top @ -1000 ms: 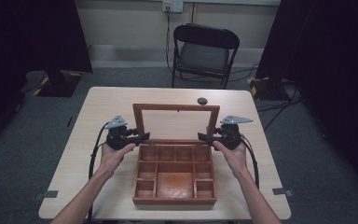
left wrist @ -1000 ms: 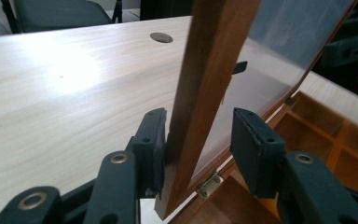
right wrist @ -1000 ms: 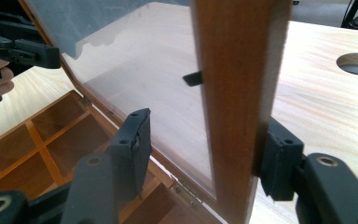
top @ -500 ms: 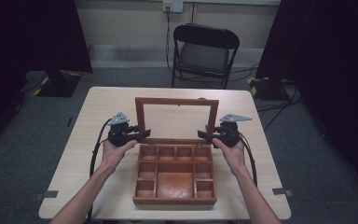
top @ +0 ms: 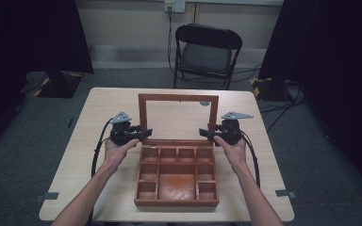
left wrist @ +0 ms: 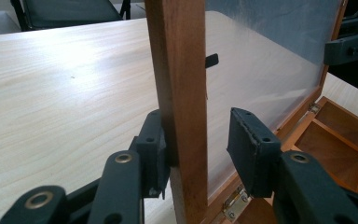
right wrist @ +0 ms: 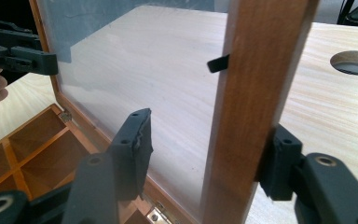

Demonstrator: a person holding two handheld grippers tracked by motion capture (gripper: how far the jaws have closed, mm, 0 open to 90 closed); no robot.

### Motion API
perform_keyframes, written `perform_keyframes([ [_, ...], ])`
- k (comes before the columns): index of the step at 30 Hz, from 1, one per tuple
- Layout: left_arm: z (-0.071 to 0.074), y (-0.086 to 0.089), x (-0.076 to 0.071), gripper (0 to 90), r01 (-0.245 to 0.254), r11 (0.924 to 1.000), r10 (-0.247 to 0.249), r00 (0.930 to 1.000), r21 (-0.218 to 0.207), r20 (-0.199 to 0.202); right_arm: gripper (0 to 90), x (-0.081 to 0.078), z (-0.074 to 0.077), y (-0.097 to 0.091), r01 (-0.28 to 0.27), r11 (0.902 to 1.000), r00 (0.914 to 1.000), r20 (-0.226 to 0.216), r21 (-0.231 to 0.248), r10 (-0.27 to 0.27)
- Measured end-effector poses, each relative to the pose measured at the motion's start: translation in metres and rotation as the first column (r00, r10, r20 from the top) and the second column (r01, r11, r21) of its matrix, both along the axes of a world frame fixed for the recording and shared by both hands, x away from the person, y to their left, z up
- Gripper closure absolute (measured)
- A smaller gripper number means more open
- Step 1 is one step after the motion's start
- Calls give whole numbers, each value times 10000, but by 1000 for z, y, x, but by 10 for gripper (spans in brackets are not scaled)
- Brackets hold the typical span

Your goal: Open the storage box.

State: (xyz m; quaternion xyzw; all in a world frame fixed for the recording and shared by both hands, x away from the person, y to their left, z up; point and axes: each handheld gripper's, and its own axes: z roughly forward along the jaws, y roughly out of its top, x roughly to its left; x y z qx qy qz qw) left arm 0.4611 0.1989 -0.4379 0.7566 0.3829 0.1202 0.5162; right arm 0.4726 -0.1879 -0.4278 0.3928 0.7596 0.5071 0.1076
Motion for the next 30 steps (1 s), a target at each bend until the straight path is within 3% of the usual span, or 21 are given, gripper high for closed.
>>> perform_keyframes([
  [10,-6,1,9,572,-92,9994,82,9996,-347,-284,460,8,-9,-3,132,9999,9998,-117,-11,-132],
  [17,-9,1,12,557,-119,9996,107,9991,-272,-415,400,9,-12,2,301,9994,9995,-128,-147,-303],
  [22,-10,1,13,554,-126,9991,107,9989,-404,-451,438,10,-13,0,361,9993,9992,-153,-62,-362],
  [30,-11,1,14,546,-177,9988,150,9981,-457,-597,420,10,-14,0,317,9993,9994,-152,-187,-319],
])
